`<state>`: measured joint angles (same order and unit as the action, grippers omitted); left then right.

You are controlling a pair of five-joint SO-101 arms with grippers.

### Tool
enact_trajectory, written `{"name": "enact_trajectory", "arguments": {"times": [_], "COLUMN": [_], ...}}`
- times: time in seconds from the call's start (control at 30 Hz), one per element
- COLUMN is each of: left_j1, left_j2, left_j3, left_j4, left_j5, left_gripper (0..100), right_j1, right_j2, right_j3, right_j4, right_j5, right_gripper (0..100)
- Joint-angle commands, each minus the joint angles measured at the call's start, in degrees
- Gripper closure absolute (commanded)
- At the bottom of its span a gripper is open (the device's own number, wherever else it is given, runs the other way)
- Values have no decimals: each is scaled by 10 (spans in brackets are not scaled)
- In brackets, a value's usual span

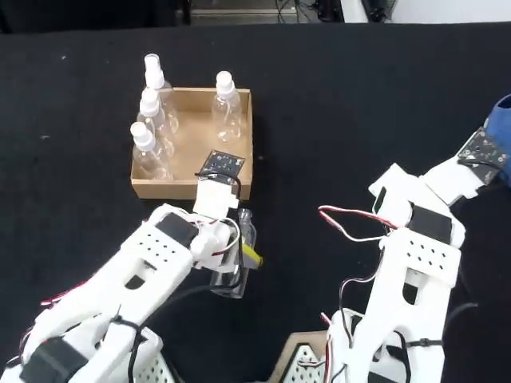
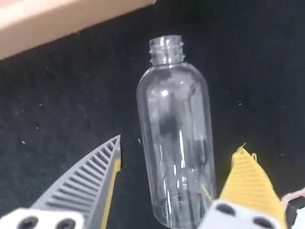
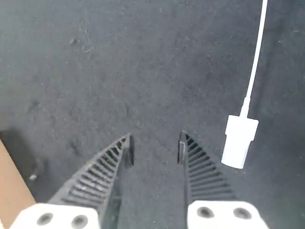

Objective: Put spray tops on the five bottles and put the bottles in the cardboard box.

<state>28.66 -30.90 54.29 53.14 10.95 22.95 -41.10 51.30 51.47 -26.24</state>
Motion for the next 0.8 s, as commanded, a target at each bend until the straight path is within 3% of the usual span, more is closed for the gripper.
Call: {"name": "enact_trajectory", "arguments": {"times": [0.0, 0.17, 0.47, 0.63, 0.7, 0.77], "left_j1": [-1, -1, 48, 20, -6, -35], "left_j2": [22, 66, 91, 61, 39, 10], "left_j3": [-1, 0, 41, 44, 44, 38], "left_j4": [-11, -52, -30, 19, 49, 77], "left_j5": [4, -5, -178, -253, -276, -296], "left_gripper": [771, 772, 780, 983, 940, 964], "right_j1": [9, 9, 8, 8, 8, 8], "right_j2": [-19, -19, -20, -20, -19, -19], "right_j3": [0, 0, 6, 7, 7, 7], "right_j4": [-16, -16, -17, -17, -17, -17], "right_j5": [6, 6, 6, 6, 6, 6], "right_gripper": [874, 874, 874, 874, 874, 874]}}
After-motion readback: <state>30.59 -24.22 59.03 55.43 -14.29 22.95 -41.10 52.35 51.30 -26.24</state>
